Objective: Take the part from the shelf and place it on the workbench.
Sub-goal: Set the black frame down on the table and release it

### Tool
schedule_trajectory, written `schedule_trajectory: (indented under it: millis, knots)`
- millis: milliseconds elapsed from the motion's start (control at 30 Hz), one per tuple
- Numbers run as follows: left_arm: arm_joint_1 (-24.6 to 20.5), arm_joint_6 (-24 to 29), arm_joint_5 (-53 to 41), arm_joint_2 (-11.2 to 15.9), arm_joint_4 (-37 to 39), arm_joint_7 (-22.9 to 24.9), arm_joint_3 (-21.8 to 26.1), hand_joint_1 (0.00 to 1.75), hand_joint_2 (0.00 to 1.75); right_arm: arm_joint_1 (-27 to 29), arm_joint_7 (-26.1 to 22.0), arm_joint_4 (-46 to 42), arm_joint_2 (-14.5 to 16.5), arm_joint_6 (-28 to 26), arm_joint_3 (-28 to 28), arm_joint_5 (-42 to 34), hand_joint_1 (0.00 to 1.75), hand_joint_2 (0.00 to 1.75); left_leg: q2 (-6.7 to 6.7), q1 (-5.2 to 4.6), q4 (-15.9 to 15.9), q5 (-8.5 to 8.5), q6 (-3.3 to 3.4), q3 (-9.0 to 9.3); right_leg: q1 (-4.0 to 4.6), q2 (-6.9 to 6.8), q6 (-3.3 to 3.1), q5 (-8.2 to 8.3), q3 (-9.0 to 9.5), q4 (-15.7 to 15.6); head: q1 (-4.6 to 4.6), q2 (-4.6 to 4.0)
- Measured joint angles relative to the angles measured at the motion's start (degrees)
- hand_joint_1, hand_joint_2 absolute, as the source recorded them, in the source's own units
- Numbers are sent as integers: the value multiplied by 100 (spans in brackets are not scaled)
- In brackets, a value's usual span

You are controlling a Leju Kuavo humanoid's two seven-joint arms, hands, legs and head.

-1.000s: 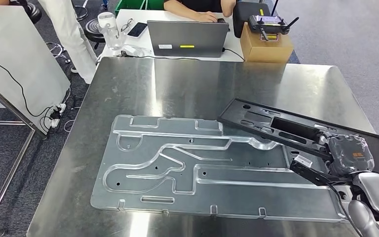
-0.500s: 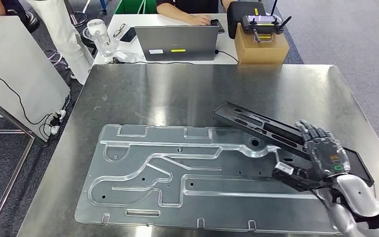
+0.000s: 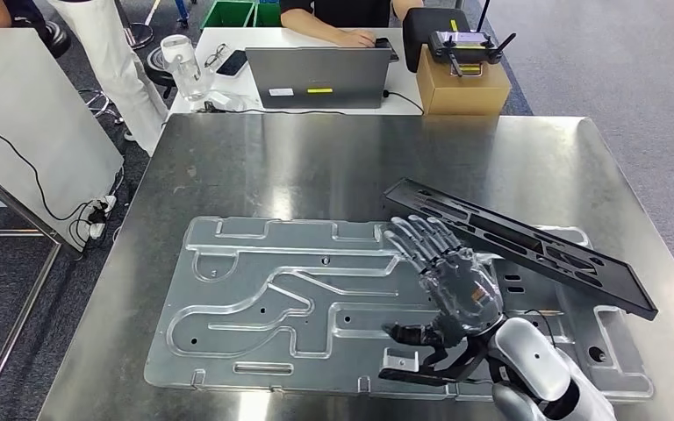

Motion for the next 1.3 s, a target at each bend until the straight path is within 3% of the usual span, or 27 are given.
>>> schedule_trajectory:
  millis: [67,100,167,267,300,367,433,467,500,533,567,633,700,767,800,833,867,933,967,1000,1033,1100,1167,1233,1300]
  knots:
    - [-8,19,-7,-20,0,85,7,0,0,-21,53,-138,36,-32,237,116,0,0,-5,33,100,-34,-53,-54,-48,-19,64,288,389,-644,0,0]
    - [-14,21,-12,-29,0,105,9,0,0,-25,78,-197,53,-46,335,166,0,0,-13,39,161,-54,-94,-89,-42,-16,60,381,560,-941,0,0]
    - [-21,21,-29,-39,-1,129,14,0,0,-40,140,-294,72,-80,489,225,0,0,-28,31,257,-72,-175,-145,-16,3,-21,400,687,-1205,0,0]
    - [-23,20,-55,-44,-2,150,20,0,0,-68,221,-394,76,-134,631,264,0,0,-34,43,323,-77,-271,-212,8,11,-209,452,614,-1223,-1,0]
    - [-25,20,-59,-47,-1,154,22,0,0,-73,233,-416,76,-145,661,270,0,0,-33,56,403,-164,-297,-259,12,2,-268,489,584,-1238,-1,0]
    - [-27,19,-62,-55,0,158,28,0,0,-81,251,-448,76,-160,710,277,0,0,-32,73,922,-585,-329,-475,24,-18,-365,575,494,-1260,-2,0]
    - [-27,18,-62,-59,0,158,38,0,0,-81,262,-459,76,-168,750,278,0,0,-31,76,1692,-1026,-336,-739,58,-25,-398,661,373,-1258,-3,0]
    - [-26,18,-62,-59,0,158,45,0,0,-80,265,-459,76,-169,772,278,0,0,-31,76,1925,-1105,-328,-786,76,-27,-400,705,313,-1256,-3,0]
    - [-25,18,-63,-59,0,158,52,0,0,-80,265,-459,76,-170,794,278,0,0,-31,74,1944,-1063,-310,-726,91,-27,-398,750,256,-1253,-3,0]
    - [-27,18,-63,-59,0,158,57,0,0,-79,265,-459,76,-170,813,278,0,0,-32,70,1736,-926,-285,-553,102,-24,-391,795,200,-1249,-3,0]
    - [-31,18,-63,-59,0,158,61,0,0,-79,265,-461,76,-170,827,278,0,0,-33,67,1344,-750,-256,-282,108,-20,-380,840,149,-1245,-3,0]
    - [-48,19,-64,-59,-1,157,63,0,0,-79,266,-473,75,-172,840,279,0,0,-39,41,506,-568,-217,236,110,-14,-331,930,83,-1244,-1,0]
    - [-60,22,-67,-61,-1,157,65,0,0,-84,267,-486,72,-181,853,280,0,0,-47,0,159,-545,-202,404,101,-16,-253,1019,77,-1272,1,0]
    - [-65,28,-72,-66,-1,156,68,0,0,-85,272,-492,63,-201,874,280,0,0,-42,-12,113,-444,-155,359,85,-14,-171,1092,78,-1300,2,0]
    - [-69,30,-74,-69,-1,156,70,0,0,-79,277,-495,53,-214,885,280,0,0,-30,-9,81,-380,-115,325,78,-12,-140,1026,50,-1262,5,0]
    - [-70,31,-75,-72,0,155,73,0,0,-72,284,-497,40,-224,897,280,0,0,-13,-1,49,-303,-68,277,77,-9,-117,852,3,-1143,5,0]
    - [-71,33,-75,-75,0,155,77,0,0,-64,293,-498,25,-232,906,280,0,0,4,3,28,-225,-33,214,72,-8,-103,574,-69,-910,7,0]
    - [-72,37,-75,-73,0,150,85,0,0,-43,308,-497,4,-243,926,280,0,0,23,-22,37,-93,5,57,79,-9,-79,11,-215,-244,7,0]
    - [-72,37,-75,-73,0,146,89,0,0,-29,313,-497,-2,-248,936,280,0,0,29,-34,51,-33,6,-31,82,-10,-73,-100,-243,53,7,0]
    - [-71,35,-75,-73,0,143,93,0,0,-12,317,-496,-10,-255,946,280,0,0,35,-43,71,19,3,-123,87,-10,-74,-68,-204,209,6,0]
    - [-70,34,-74,-74,0,141,96,0,0,7,321,-496,-21,-263,955,280,0,0,39,-48,96,62,-4,-212,94,-10,-84,61,-84,189,7,0]
    - [-69,33,-73,-77,0,136,102,0,0,51,330,-498,-51,-292,973,280,0,0,42,-51,170,132,-24,-371,116,-13,-133,307,434,-390,6,0]
    - [-62,33,-72,-87,0,126,105,0,0,112,330,-502,-76,-342,984,277,0,0,40,-62,243,192,-63,-467,157,-21,-203,266,979,-1167,5,0]
    - [-51,33,-69,-97,0,109,110,0,0,202,321,-503,-102,-411,987,269,0,0,37,-59,261,264,-119,-497,197,-24,-260,189,1158,-1494,5,0]
    - [-38,33,-58,-97,0,52,125,0,0,347,315,-501,-133,-475,982,247,0,0,25,-48,283,252,-183,-529,177,-39,-327,281,1113,-1543,4,0]
